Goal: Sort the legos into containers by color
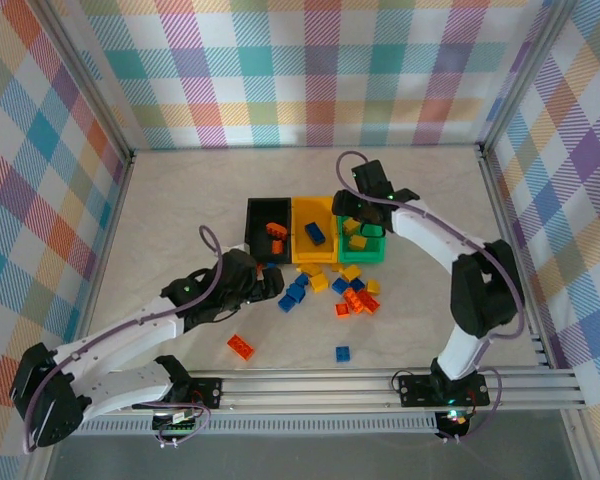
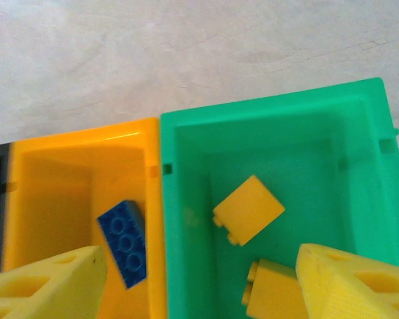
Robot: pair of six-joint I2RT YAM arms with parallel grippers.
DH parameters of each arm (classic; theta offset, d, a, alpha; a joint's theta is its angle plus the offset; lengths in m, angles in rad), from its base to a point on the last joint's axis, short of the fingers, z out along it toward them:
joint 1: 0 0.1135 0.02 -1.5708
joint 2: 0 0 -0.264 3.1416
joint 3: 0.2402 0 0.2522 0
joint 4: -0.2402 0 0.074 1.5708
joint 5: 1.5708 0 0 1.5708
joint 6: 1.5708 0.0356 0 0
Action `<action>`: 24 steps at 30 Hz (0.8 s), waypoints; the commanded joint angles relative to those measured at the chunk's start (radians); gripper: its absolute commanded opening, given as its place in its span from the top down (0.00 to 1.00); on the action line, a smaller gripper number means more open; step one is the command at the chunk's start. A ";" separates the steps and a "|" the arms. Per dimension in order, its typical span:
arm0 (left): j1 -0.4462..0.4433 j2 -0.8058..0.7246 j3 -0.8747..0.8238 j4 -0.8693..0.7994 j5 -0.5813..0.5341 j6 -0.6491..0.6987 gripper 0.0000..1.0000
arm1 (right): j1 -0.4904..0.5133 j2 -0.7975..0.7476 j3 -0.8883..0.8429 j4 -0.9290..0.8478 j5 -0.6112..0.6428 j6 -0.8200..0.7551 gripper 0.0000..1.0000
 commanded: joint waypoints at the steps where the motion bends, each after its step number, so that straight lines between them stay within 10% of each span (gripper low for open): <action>1: -0.012 0.100 0.096 -0.017 0.049 0.107 0.04 | 0.014 -0.127 -0.106 0.062 -0.075 0.016 0.24; 11: -0.183 0.471 0.223 -0.060 -0.013 0.221 0.18 | 0.043 -0.428 -0.450 0.143 -0.078 0.057 0.24; 24: -0.198 0.599 0.213 -0.027 -0.122 0.225 0.32 | 0.042 -0.516 -0.509 0.131 -0.040 0.054 0.23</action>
